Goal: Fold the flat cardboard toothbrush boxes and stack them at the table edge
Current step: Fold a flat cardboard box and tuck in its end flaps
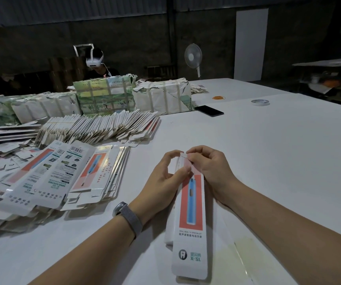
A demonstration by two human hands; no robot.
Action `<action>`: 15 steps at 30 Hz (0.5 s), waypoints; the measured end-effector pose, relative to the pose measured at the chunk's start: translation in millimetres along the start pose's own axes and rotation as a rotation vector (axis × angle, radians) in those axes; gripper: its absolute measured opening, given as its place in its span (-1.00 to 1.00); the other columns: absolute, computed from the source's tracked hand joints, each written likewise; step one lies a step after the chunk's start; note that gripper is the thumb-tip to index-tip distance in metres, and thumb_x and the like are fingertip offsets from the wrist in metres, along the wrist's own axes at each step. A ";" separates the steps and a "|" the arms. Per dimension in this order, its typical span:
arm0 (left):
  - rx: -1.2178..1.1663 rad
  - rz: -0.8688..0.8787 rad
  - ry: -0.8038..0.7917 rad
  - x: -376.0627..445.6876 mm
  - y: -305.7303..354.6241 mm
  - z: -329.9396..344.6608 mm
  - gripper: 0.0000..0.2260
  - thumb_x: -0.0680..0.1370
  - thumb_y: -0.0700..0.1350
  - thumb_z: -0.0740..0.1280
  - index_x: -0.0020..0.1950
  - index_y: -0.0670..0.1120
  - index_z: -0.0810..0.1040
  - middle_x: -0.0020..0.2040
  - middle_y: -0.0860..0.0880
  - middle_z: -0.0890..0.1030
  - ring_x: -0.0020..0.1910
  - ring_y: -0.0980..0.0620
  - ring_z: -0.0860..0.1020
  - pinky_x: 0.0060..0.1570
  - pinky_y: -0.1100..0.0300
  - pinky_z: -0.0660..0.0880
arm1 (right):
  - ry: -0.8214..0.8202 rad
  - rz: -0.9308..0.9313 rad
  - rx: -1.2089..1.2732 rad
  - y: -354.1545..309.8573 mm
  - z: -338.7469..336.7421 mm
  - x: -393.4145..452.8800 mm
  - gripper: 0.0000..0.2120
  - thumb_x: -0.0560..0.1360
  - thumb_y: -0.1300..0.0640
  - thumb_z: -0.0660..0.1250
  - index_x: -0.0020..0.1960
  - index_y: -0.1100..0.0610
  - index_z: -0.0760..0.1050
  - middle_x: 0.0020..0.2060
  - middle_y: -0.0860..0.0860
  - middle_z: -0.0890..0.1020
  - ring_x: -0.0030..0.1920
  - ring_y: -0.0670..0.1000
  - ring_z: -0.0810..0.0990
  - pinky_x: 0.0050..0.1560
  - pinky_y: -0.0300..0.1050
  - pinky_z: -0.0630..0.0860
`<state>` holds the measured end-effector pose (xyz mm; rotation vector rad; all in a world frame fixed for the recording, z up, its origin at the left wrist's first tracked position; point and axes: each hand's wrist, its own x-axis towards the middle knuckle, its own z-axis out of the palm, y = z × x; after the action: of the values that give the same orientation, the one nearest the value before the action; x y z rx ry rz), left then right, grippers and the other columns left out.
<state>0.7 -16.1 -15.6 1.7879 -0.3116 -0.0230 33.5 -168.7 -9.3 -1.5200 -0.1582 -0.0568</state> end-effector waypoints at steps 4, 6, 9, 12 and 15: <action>0.006 0.022 -0.007 0.1 0.1 -0.5 -0.60 0.52 0.16 0.30 0.31 0.11 0.34 -0.09 -0.08 0.74 -0.17 -0.09 0.74 -0.15 0.15 0.66 | -0.029 0.010 -0.004 -3.1 -0.2 -2.1 -0.84 0.59 0.08 0.35 -0.16 0.04 0.60 -0.27 -0.01 0.69 -0.27 0.05 0.69 -0.18 -0.11 0.68; 0.014 0.020 -0.013 0.0 -0.5 -0.3 -0.59 0.52 0.16 0.29 0.33 0.09 0.34 -0.07 -0.10 0.74 -0.16 -0.10 0.74 -0.13 0.12 0.66 | -0.031 0.018 -0.002 -3.2 -0.2 -1.7 -0.82 0.59 0.09 0.35 -0.19 0.04 0.60 -0.29 -0.01 0.68 -0.29 0.05 0.69 -0.17 -0.08 0.68; 0.011 0.011 -0.023 -0.8 -0.3 -0.1 -0.58 0.51 0.18 0.28 0.32 0.10 0.33 -0.07 -0.09 0.74 -0.16 -0.09 0.74 -0.14 0.16 0.66 | -0.014 0.007 -0.032 -1.6 0.0 0.0 -0.79 0.60 0.09 0.33 -0.20 0.01 0.60 -0.32 -0.05 0.67 -0.28 0.04 0.69 -0.18 -0.09 0.66; -0.004 -0.002 -0.027 -1.6 0.6 0.0 -0.55 0.49 0.19 0.29 0.34 0.13 0.31 -0.06 -0.09 0.74 -0.14 -0.09 0.74 -0.14 0.16 0.66 | 0.001 -0.009 -0.052 -0.4 1.5 1.3 -0.79 0.61 0.08 0.32 -0.19 0.00 0.59 -0.32 -0.08 0.67 -0.27 0.03 0.69 -0.22 -0.15 0.63; 0.003 -0.014 -0.032 -1.7 2.0 -0.1 -0.55 0.46 0.20 0.31 0.31 0.22 0.28 -0.08 -0.04 0.74 -0.16 -0.06 0.74 -0.16 0.20 0.65 | 0.016 -0.010 -0.038 0.0 2.3 2.2 -0.79 0.61 0.08 0.31 -0.20 0.00 0.57 -0.33 -0.09 0.65 -0.25 0.03 0.67 -0.23 -0.15 0.62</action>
<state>-1.4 -16.0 -13.9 1.7943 -0.3224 -0.0607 35.5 -166.2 -8.9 -1.5567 -0.1524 -0.0808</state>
